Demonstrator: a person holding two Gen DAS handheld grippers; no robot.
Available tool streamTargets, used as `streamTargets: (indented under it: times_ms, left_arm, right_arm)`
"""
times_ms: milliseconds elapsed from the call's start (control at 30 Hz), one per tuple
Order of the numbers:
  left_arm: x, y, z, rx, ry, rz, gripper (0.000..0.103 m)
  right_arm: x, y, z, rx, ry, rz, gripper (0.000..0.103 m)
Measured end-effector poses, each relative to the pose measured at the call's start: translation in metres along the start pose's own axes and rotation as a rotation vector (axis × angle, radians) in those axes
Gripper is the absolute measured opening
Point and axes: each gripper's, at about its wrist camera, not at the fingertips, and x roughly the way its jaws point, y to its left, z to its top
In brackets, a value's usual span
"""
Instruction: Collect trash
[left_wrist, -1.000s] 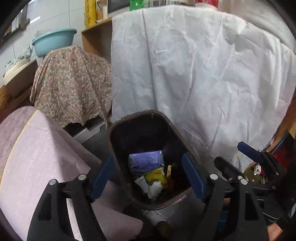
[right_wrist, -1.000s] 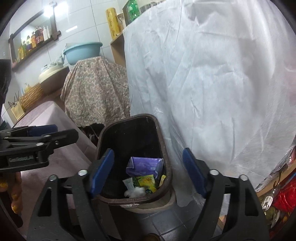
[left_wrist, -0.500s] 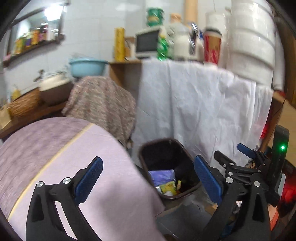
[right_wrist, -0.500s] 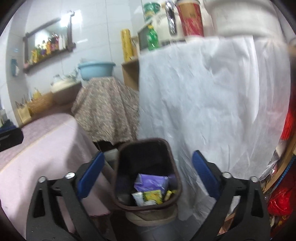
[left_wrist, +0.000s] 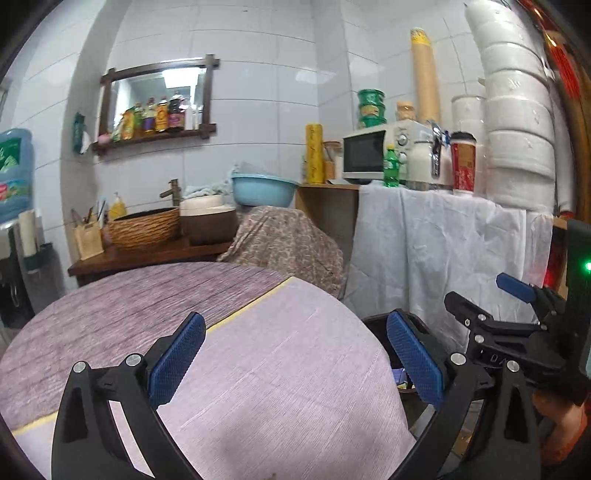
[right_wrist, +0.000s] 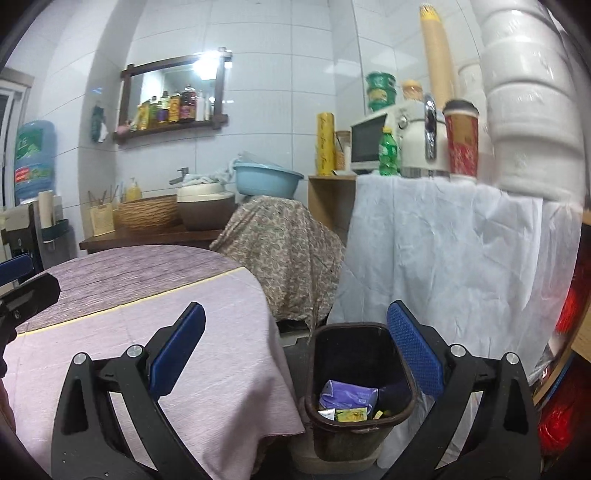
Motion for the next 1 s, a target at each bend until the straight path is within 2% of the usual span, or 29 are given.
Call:
streamTargets:
  times_ms: [233, 467, 700, 1000]
  left_arm:
    - [-0.026, 0.025, -0.009, -0.081, -0.02, 0.056, 0.098]
    - [-0.039, 0.039, -0.025, -0.138, -0.019, 0.157, 0.098]
    - [-0.045, 0.045, -0.025, -0.155, -0.031, 0.17, 0.098]
    - [-0.045, 0.049, -0.025, -0.164, -0.031, 0.185, 0.098]
  right_arm:
    - [-0.019, 0.027, -0.005, -0.012, -0.008, 0.069, 0.097]
    - [-0.035, 0.043, -0.009, -0.015, -0.019, 0.122, 0.097]
    - [-0.042, 0.054, -0.01, -0.022, -0.022, 0.155, 0.097]
    - [-0.041, 0.051, -0.009, -0.014, -0.018, 0.145, 0.097]
